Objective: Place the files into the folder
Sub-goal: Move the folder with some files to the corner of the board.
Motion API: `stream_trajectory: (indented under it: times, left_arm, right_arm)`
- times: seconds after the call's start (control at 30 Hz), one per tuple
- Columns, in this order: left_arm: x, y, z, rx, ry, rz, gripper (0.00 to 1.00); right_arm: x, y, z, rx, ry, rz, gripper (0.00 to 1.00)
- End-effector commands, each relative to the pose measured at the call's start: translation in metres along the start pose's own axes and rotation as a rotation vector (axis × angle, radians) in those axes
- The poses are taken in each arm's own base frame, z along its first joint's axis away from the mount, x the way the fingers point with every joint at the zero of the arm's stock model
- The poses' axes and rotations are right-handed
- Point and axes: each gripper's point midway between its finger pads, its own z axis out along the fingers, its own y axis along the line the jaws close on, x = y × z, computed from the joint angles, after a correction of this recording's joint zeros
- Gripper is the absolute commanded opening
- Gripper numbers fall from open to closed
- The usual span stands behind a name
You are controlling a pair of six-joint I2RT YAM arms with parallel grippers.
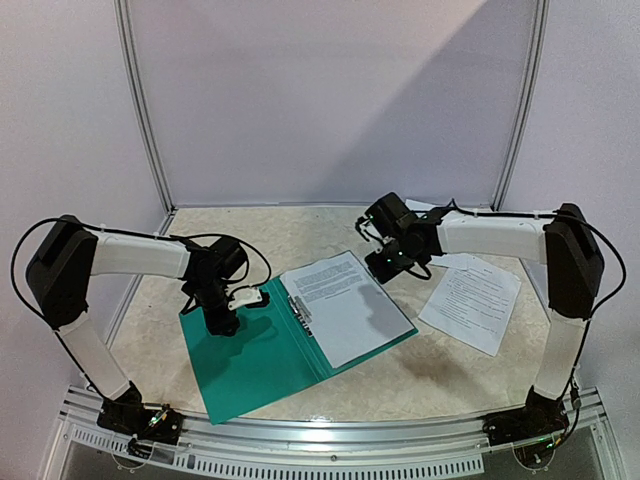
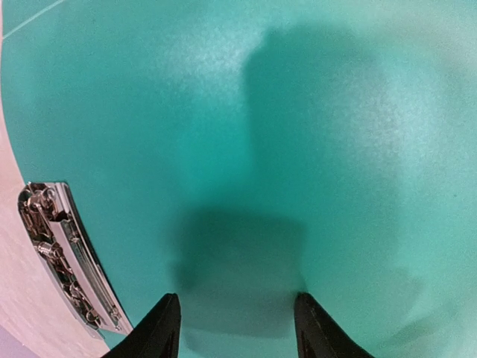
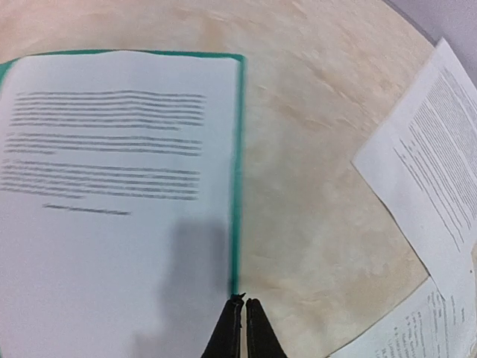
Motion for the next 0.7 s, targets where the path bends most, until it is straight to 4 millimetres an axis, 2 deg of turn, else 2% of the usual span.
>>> stream_trajectory:
  times: [0.0,0.13,0.17,0.33,0.4,0.53,0.6,0.67]
  left_arm:
    - [0.02,-0.017,0.017,0.051,0.087,0.032,0.54]
    - [0.02,-0.018,0.016,0.053,0.084,0.034,0.54]
    - [0.02,-0.018,0.016,0.053,0.084,0.035,0.54]
    - [0.02,-0.019,0.016,0.055,0.078,0.045,0.54]
    - [0.02,-0.02,0.016,0.063,0.073,0.058,0.54]
    - [0.021,-0.02,0.013,0.093,0.074,0.088,0.55]
    - [0.015,-0.012,0.003,0.094,0.05,0.073,0.58]
    - [0.0,-0.007,-0.019,0.138,-0.034,0.038,0.61]
  right_arm:
    - [0.037,-0.048,0.037,0.157,0.161,0.092,0.05]
    - [0.04,-0.063,0.063,0.21,0.21,0.065,0.04]
    - [0.039,-0.061,0.066,0.206,0.219,0.056,0.04]
    - [0.067,-0.039,0.094,0.111,0.329,0.042,0.02]
    - [0.074,-0.029,0.097,0.061,0.331,0.076,0.01]
    - [0.076,-0.011,0.089,-0.034,0.305,0.132,0.0]
    - [0.076,-0.001,0.086,-0.078,0.296,0.141,0.0]
    - [0.078,0.008,0.083,-0.11,0.298,0.142,0.0]
